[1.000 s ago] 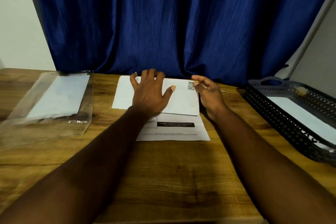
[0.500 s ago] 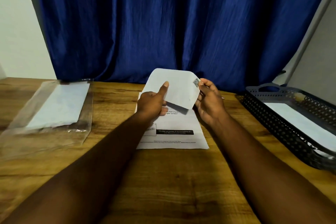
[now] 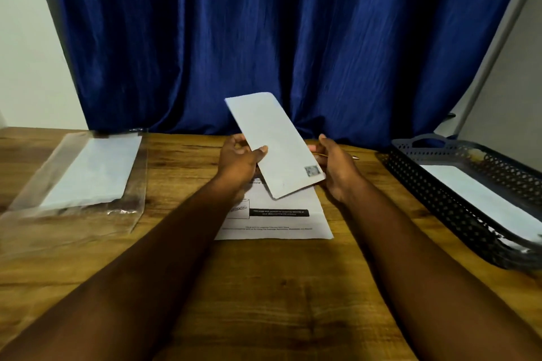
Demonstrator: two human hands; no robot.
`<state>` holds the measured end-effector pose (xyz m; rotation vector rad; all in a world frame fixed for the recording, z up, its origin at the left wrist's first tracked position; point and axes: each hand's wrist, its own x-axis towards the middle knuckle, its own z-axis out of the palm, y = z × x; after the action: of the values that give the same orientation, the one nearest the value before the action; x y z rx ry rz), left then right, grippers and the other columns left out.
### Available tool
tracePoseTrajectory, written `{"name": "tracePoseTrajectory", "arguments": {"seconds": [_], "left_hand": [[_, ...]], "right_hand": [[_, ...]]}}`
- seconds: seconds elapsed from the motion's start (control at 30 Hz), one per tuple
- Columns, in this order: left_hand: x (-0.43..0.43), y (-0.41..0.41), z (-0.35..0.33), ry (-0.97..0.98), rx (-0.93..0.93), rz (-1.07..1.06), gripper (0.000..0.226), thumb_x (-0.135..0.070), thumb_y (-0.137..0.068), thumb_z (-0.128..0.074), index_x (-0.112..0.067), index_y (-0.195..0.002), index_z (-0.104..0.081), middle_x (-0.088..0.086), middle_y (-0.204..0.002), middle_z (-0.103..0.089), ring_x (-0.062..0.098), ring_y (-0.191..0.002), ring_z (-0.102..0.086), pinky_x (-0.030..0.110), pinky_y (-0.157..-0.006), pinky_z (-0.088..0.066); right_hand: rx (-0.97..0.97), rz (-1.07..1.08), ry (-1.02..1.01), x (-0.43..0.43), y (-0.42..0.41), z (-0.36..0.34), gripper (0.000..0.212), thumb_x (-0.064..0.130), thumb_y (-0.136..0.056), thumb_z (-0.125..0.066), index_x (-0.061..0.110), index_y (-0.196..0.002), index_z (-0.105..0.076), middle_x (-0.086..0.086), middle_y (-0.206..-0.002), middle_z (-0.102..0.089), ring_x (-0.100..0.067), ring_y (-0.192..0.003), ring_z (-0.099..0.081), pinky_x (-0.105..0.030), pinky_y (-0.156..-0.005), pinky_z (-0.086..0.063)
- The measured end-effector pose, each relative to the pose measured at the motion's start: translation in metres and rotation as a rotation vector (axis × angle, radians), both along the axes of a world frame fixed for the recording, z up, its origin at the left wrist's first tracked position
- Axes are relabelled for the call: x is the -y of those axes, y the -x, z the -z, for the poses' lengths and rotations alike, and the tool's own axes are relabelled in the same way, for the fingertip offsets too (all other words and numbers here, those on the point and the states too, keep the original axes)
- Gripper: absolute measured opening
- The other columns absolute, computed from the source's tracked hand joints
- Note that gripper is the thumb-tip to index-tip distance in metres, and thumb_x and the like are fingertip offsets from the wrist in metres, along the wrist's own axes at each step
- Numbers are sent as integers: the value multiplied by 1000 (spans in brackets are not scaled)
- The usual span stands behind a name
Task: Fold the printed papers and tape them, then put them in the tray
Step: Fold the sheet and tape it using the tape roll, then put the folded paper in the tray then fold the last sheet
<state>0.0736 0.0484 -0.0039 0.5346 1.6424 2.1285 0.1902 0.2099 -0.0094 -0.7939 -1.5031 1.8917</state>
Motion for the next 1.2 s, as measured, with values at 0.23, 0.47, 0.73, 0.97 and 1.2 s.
{"name": "tracePoseTrajectory", "arguments": {"seconds": [0.23,0.47,0.73,0.97,1.2], "left_hand": [[-6,-4,9,71,-161,208,40,-4,-91,-80,-13,-124,-59,10,-116,-77,26,-102,-77,44,-89,-64],[-18,-12,18,116,-367,75,28,-40,-102,-66,-13,-109,-66,0,-98,-76,2,-87,-71,22,-82,-56],[-23,-31,9,180,-688,14,35,-50,-107,-52,-22,-89,-62,-5,-84,-67,13,-74,-63,31,-66,-48],[-75,-85,-23,253,-840,109,38,-44,-104,-59,-11,-88,-65,6,-83,-71,23,-81,-66,28,-68,-47],[-135,-161,-5,273,-792,211,32,-40,-100,-64,-10,-89,-67,6,-82,-71,27,-82,-66,42,-79,-55]], "right_hand": [[54,-60,-178,-3,-9,-3,28,36,-102,-70,18,-123,-72,-2,-111,-82,-26,-102,-80,-45,-87,-64],[128,133,-289,-4,-7,-8,34,38,-102,-71,20,-130,-65,-1,-118,-78,-21,-98,-78,-43,-89,-65],[140,196,-432,-20,-36,-40,23,31,-106,-63,15,-123,-66,3,-103,-77,-10,-83,-74,-15,-52,-53],[204,299,-481,-67,-117,-75,20,24,-108,-58,14,-120,-70,-4,-114,-77,-19,-94,-76,-29,-76,-59],[321,471,-571,-116,-220,-88,6,12,-100,-72,7,-102,-70,-5,-89,-72,-2,-55,-68,-10,-49,-48]]}}
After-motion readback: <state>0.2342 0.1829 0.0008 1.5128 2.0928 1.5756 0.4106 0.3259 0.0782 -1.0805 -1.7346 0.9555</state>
